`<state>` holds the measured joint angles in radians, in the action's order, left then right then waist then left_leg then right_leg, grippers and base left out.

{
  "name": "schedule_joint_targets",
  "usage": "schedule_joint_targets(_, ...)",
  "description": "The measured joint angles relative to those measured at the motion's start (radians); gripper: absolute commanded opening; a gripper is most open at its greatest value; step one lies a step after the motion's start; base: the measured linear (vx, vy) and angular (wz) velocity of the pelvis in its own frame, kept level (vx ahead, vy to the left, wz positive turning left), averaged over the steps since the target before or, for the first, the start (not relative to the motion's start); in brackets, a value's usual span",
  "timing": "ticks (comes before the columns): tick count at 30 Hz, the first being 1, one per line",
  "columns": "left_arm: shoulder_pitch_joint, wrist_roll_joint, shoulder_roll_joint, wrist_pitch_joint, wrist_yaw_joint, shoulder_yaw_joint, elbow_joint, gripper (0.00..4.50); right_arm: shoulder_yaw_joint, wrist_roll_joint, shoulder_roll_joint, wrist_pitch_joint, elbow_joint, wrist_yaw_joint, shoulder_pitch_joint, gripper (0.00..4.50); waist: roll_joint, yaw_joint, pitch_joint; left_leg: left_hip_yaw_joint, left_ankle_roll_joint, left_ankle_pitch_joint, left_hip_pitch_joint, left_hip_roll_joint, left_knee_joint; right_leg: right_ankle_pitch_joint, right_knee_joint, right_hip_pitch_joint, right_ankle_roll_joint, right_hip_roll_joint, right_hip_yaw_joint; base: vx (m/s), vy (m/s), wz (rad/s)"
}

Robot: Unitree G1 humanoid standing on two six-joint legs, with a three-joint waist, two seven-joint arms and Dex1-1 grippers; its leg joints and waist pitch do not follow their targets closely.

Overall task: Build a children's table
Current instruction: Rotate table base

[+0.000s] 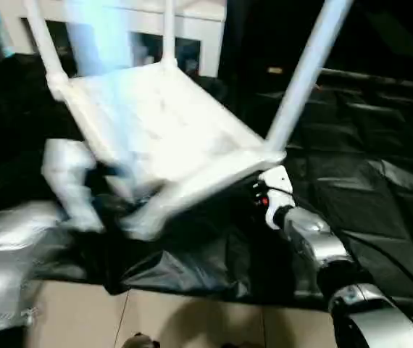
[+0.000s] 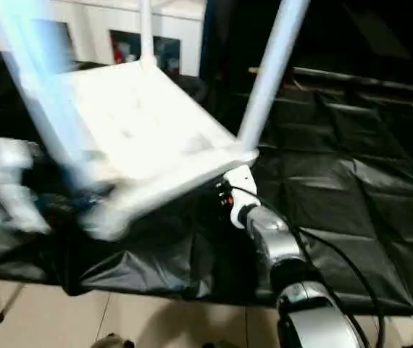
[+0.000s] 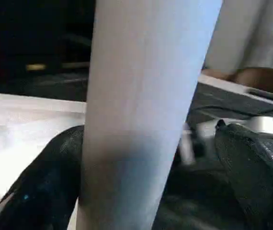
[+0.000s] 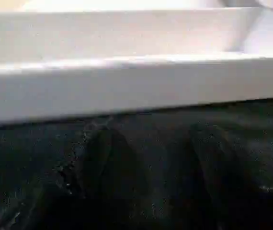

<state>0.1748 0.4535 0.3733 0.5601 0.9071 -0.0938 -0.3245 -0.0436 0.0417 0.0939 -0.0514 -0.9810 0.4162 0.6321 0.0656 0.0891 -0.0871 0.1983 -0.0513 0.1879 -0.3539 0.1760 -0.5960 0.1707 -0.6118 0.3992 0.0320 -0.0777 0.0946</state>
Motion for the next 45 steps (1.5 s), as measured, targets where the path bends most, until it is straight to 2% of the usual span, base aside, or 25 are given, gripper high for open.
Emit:
schedule_joint_targets(5,0.058,-0.024,-0.037,-0.023,0.009,0.082,0.061,4.5,0.001,-0.014,-0.012,-0.005,-0.047,-0.025,0.033,3.15,-0.008,-0.005,0.003,0.0,0.0,0.0,-0.001,0.0,0.0,-0.002,0.0,0.001,0.004,0.001,0.0,0.0,0.0,0.0)
schedule_joint_targets(10,0.174,-0.086,-0.1,-0.086,0.02,0.198,0.187,4.5,0.008,-0.016,-0.017,-0.007,-0.096,-0.047,0.068,3.15,-0.013,-0.011,0.004,0.0,0.0,0.0,-0.001,0.0,0.0,-0.003,0.001,0.001,0.005,0.001,-0.001,0.0,0.0,0.0)
schedule_joint_targets(16,0.284,-0.154,-0.202,-0.189,0.023,0.275,0.362,4.5,0.016,-0.018,-0.013,-0.024,-0.112,-0.057,0.074,3.15,-0.014,-0.022,0.004,0.0,0.0,0.0,-0.003,0.0,0.0,-0.002,0.001,0.003,0.004,0.001,-0.001,0.0,0.0,0.0)
schedule_joint_targets(20,0.346,-0.205,-0.229,-0.274,0.016,0.321,0.474,4.5,0.016,-0.022,-0.011,-0.039,-0.126,-0.059,0.076,3.15,-0.014,-0.028,0.004,0.0,0.001,0.0,-0.003,0.0,0.0,-0.002,0.001,0.003,0.004,0.001,-0.001,0.0,0.0,0.0)
schedule_joint_targets(22,0.371,-0.228,-0.244,-0.306,0.001,0.332,0.529,4.5,0.017,-0.027,-0.008,-0.04,-0.126,-0.059,0.078,3.15,-0.014,-0.028,0.004,0.0,0.001,0.0,-0.003,0.0,0.0,-0.002,0.001,0.002,0.004,0.001,-0.001,0.0,0.0,0.0)
schedule_joint_targets(25,0.411,-0.258,-0.277,-0.354,-0.021,0.338,0.64,4.5,0.022,-0.027,-0.001,-0.047,-0.126,-0.047,0.078,3.15,-0.028,-0.028,0.004,0.0,0.001,0.0,-0.004,0.0,-0.003,-0.003,0.001,0.002,0.005,0.001,-0.001,0.0,0.0,0.0)
schedule_joint_targets(29,0.452,-0.279,-0.32,-0.402,-0.045,0.336,0.728,4.5,0.036,-0.025,0.008,-0.057,-0.126,-0.024,0.075,3.15,-0.028,-0.028,0.004,-0.001,0.001,0.0,-0.004,0.001,-0.002,-0.003,0.0,0.003,0.005,0.001,0.0,0.0,0.0,0.0)
schedule_joint_targets(38,0.505,-0.292,-0.357,-0.496,-0.071,0.326,0.847,4.5,0.059,-0.017,0.017,-0.073,-0.129,-0.057,0.073,3.15,-0.066,-0.027,0.007,-0.001,0.003,-0.001,-0.006,0.0,-0.005,-0.003,0.001,0.003,0.005,0.001,0.0,0.0,0.0,0.0)
schedule_joint_targets(42,0.505,-0.282,-0.351,-0.523,-0.044,0.308,0.855,4.5,0.073,-0.013,0.036,-0.08,-0.129,-0.055,0.072,3.15,-0.068,-0.019,0.007,-0.002,0.003,-0.001,-0.008,0.001,-0.004,-0.003,0.001,0.004,0.006,0.001,0.002,0.0,0.0,0.0)
schedule_joint_targets(45,0.505,-0.281,-0.306,-0.538,0.005,0.311,0.855,4.5,0.076,-0.013,0.071,-0.087,-0.128,-0.046,0.06,3.15,-0.068,-0.002,0.007,-0.002,0.004,-0.002,-0.008,0.001,-0.005,-0.003,0.0,0.004,0.006,0.001,0.002,0.0,0.0,0.0)
